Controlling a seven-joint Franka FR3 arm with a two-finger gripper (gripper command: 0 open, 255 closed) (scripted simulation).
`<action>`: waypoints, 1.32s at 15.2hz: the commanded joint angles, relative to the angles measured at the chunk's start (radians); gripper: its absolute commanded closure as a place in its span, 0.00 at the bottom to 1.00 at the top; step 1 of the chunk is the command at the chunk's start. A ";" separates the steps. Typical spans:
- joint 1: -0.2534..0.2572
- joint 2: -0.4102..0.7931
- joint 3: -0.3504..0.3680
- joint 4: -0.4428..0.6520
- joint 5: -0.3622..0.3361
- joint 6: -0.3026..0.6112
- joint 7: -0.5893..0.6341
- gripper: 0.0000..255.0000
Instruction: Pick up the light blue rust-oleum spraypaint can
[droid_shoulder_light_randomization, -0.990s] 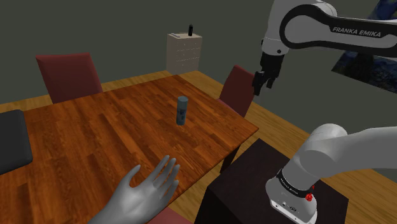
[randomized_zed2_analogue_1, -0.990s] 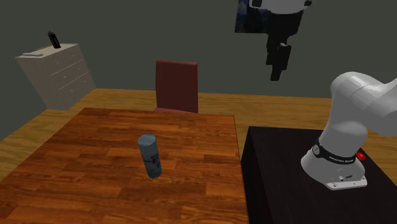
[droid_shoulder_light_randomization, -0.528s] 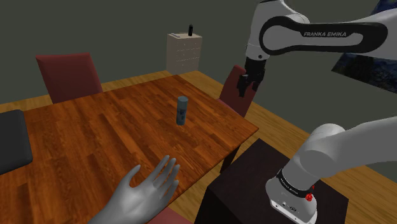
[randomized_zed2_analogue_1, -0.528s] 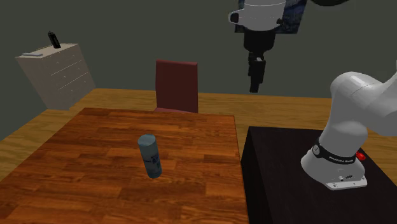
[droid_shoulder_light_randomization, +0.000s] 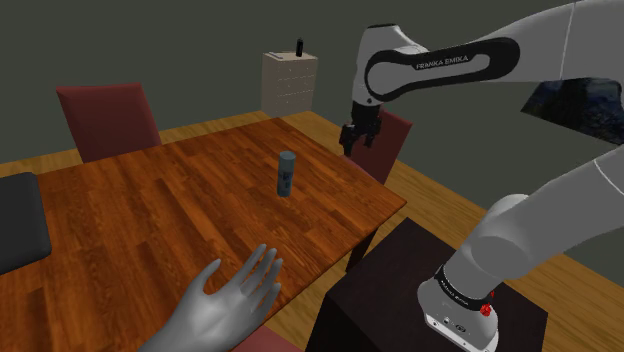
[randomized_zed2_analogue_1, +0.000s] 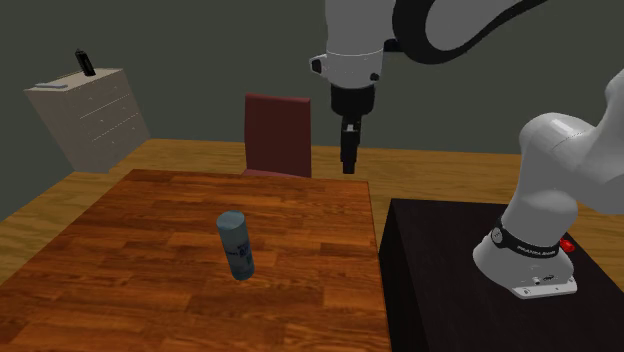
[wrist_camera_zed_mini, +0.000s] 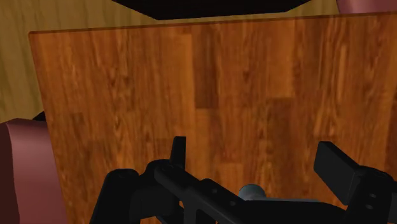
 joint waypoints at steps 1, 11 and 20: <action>0.002 0.077 0.003 0.039 0.005 0.045 0.010 0.00; 0.012 0.453 0.016 0.291 0.022 0.197 0.047 0.00; 0.026 0.800 0.022 0.636 0.033 0.226 0.070 0.00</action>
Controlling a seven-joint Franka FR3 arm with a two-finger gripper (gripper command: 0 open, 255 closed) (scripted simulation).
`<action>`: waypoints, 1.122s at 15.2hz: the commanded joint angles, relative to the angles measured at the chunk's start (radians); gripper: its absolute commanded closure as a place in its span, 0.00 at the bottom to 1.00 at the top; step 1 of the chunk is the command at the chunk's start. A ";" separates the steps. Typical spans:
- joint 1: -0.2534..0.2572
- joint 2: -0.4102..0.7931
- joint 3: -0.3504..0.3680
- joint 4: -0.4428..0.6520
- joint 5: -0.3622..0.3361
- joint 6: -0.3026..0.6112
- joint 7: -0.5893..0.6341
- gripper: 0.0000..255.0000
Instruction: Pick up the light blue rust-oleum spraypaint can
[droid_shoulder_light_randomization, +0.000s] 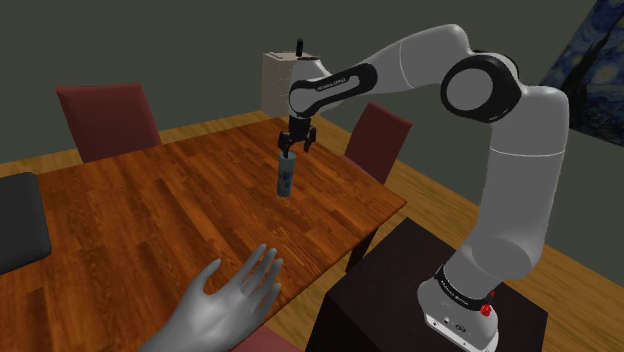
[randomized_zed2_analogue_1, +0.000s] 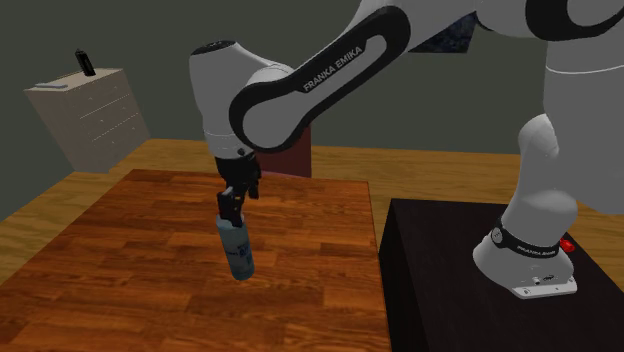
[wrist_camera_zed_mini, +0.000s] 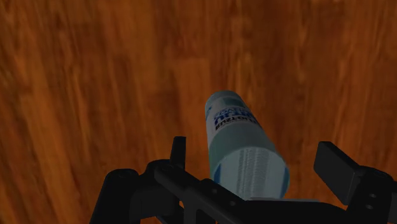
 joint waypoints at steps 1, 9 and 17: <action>0.006 0.089 0.002 0.095 0.002 0.001 0.008 0.00; 0.007 0.144 -0.001 0.073 -0.002 0.078 0.010 0.00; 0.008 0.147 -0.001 0.077 -0.002 0.077 0.010 1.00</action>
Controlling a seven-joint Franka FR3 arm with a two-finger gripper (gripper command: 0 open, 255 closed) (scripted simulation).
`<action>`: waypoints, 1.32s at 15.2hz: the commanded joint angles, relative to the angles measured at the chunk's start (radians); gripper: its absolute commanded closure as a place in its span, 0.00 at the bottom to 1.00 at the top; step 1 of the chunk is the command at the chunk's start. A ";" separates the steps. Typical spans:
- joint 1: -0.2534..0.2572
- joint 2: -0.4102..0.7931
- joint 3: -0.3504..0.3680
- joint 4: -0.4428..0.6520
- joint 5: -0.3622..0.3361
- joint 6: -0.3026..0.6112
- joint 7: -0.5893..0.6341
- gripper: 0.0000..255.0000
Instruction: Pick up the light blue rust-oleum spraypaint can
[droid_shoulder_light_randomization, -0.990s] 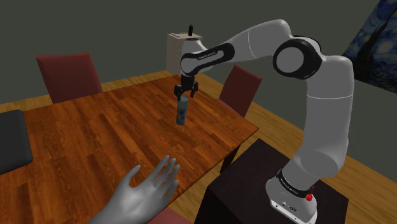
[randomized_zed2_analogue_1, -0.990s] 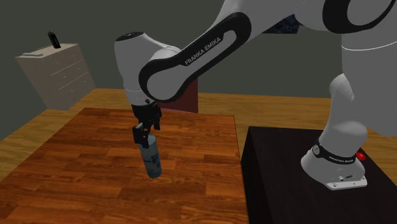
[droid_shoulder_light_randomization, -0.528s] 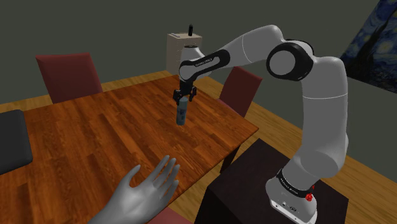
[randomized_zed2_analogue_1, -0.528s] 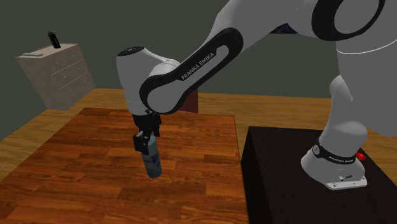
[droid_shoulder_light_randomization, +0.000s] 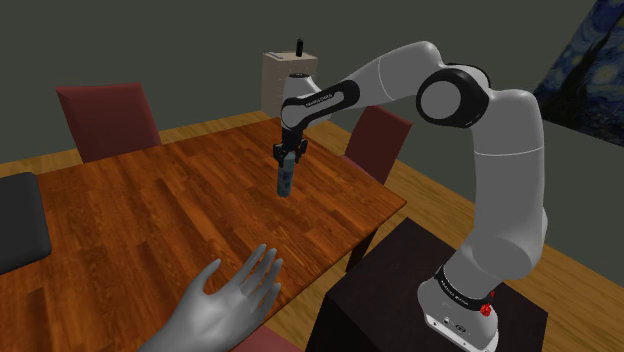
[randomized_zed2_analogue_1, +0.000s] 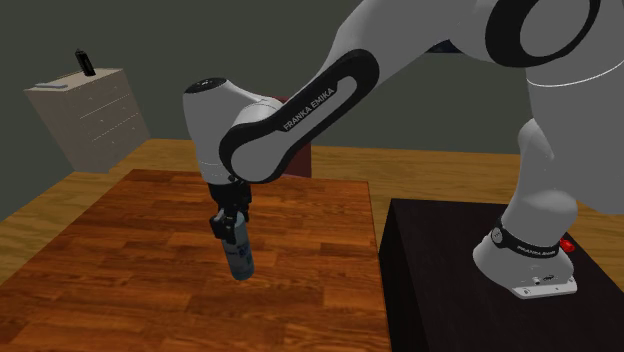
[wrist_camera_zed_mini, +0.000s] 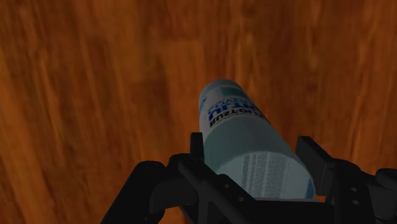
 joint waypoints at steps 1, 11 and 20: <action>0.000 0.002 0.000 -0.001 0.000 0.000 0.000 1.00; -0.001 -0.049 0.002 0.019 0.004 -0.071 -0.002 1.00; -0.002 -0.095 0.004 0.061 0.007 -0.159 -0.004 1.00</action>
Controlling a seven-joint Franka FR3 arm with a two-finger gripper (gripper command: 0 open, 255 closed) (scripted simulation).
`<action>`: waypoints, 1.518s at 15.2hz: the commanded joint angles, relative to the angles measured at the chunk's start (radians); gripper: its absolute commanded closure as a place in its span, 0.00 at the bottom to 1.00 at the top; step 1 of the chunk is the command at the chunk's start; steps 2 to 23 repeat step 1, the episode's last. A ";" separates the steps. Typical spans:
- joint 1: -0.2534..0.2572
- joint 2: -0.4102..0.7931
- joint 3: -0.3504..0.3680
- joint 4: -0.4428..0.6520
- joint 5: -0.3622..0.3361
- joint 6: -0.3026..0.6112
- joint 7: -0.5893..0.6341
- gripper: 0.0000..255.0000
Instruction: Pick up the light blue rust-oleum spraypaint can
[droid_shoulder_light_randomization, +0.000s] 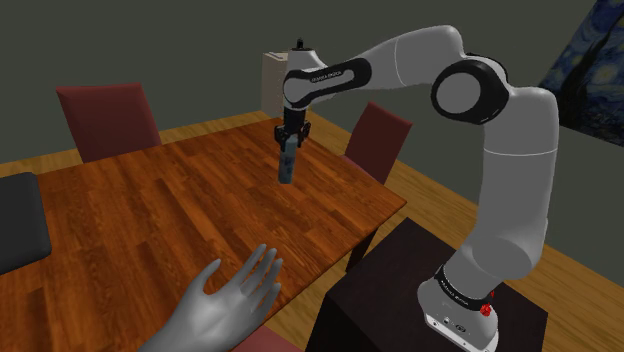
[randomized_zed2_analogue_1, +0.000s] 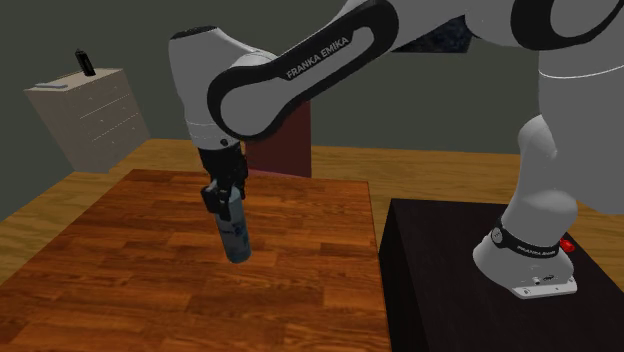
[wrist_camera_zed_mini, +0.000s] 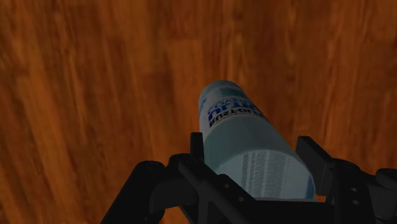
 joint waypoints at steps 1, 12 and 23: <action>0.000 -0.002 0.000 0.005 0.000 -0.007 0.000 1.00; 0.000 -0.002 0.000 0.005 0.000 -0.007 0.000 1.00; 0.000 -0.002 0.000 0.005 0.000 -0.007 0.000 1.00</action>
